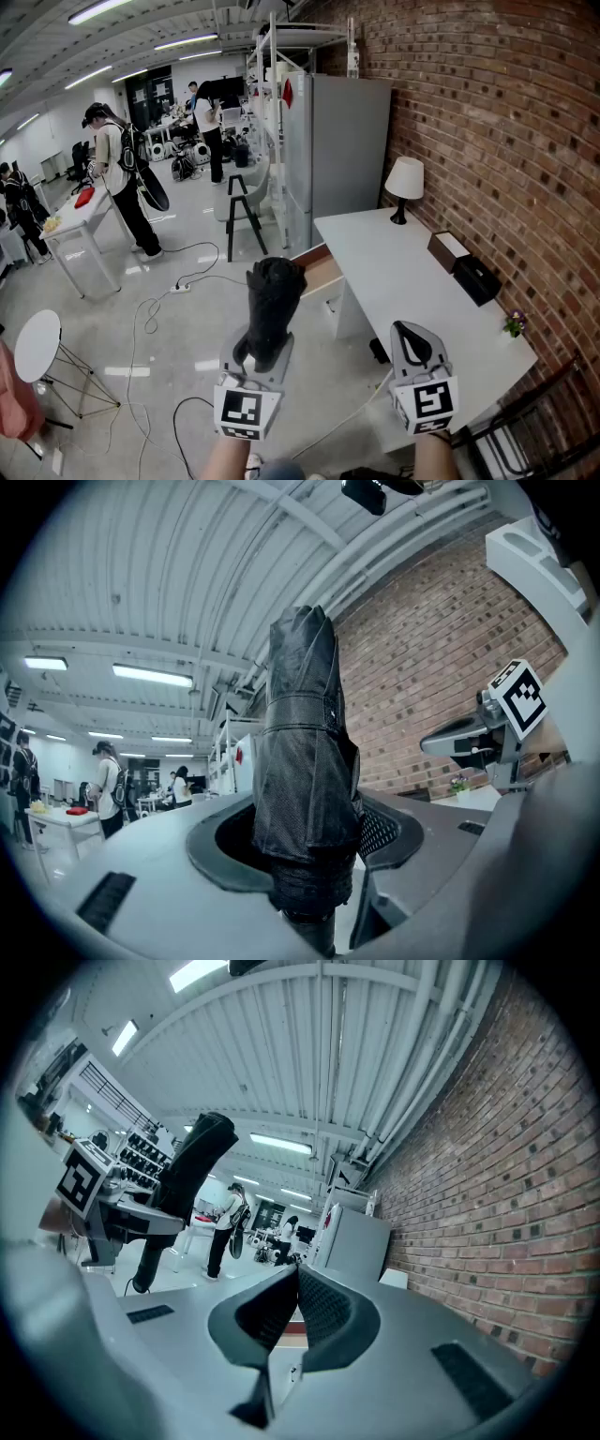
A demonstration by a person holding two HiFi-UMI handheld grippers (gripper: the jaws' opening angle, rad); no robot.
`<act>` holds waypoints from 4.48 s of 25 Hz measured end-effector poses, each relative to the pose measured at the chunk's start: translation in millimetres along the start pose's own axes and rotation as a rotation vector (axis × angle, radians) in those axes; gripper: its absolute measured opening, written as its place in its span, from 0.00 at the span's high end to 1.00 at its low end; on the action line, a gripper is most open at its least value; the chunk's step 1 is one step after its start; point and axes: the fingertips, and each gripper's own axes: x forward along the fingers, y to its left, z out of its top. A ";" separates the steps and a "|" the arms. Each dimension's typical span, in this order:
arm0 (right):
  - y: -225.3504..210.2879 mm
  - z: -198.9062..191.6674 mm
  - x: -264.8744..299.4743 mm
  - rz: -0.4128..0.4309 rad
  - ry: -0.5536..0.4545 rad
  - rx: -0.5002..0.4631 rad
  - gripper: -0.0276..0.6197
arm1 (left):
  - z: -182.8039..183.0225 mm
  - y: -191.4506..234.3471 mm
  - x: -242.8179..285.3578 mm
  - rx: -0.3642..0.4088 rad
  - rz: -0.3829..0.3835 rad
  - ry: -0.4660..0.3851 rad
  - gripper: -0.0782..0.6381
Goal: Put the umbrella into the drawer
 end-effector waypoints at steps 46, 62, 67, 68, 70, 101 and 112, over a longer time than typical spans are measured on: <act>-28.9 -64.7 342.1 -0.126 0.200 0.037 0.95 | -137.8 219.9 301.6 -0.155 -0.165 0.064 0.56; -29.6 -107.0 378.9 -0.116 0.274 0.072 0.95 | -190.9 222.2 332.9 -0.235 -0.180 0.149 0.56; -40.5 -118.3 388.8 -0.118 0.268 0.101 0.95 | -198.2 220.0 346.7 -0.241 -0.173 0.159 0.56; -43.8 -120.7 392.0 -0.118 0.267 0.105 0.95 | -199.9 219.4 351.2 -0.246 -0.171 0.161 0.56; -51.1 -125.9 399.5 -0.117 0.266 0.108 0.95 | -204.1 218.6 362.1 -0.257 -0.169 0.166 0.56; -176.4 -260.8 624.2 -0.017 0.414 0.188 0.95 | -345.4 218.1 630.6 -0.433 -0.176 0.462 0.56; -164.3 -310.2 645.1 0.008 0.515 0.295 0.95 | -418.9 200.0 640.2 -0.558 -0.194 0.657 0.56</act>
